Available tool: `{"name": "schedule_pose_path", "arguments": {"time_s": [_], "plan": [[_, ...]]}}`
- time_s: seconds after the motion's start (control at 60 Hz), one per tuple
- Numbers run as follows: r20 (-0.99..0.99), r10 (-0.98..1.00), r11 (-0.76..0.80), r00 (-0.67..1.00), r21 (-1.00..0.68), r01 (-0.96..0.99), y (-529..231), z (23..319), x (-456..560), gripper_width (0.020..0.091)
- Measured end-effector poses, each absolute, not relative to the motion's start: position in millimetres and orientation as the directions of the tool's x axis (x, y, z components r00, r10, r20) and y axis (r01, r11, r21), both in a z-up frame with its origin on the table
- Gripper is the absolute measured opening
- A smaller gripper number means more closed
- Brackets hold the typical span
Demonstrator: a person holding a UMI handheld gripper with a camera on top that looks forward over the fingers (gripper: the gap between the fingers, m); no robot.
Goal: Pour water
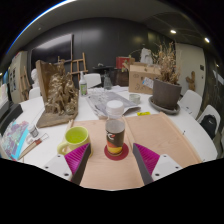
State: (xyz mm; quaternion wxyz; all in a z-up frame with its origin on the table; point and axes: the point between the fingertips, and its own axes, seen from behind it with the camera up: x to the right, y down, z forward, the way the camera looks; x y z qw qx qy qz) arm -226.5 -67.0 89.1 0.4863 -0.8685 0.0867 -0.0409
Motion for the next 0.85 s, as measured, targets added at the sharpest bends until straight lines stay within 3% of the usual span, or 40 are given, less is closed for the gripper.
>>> {"name": "schedule_pose_path", "arguments": {"time_s": [0.367, 0.6, 0.85], "plan": [[0.034, -0.191, -0.558, 0.981, -0.826, -0.08, -229, 160, -303, 0.086], [0.091, -0.179, -0.562, 0.98, -0.827, -0.026, -282, 174, -330, 0.0859], [0.106, -0.175, -0.557, 0.979, -0.83, -0.01, -289, 179, -330, 0.086]]}}
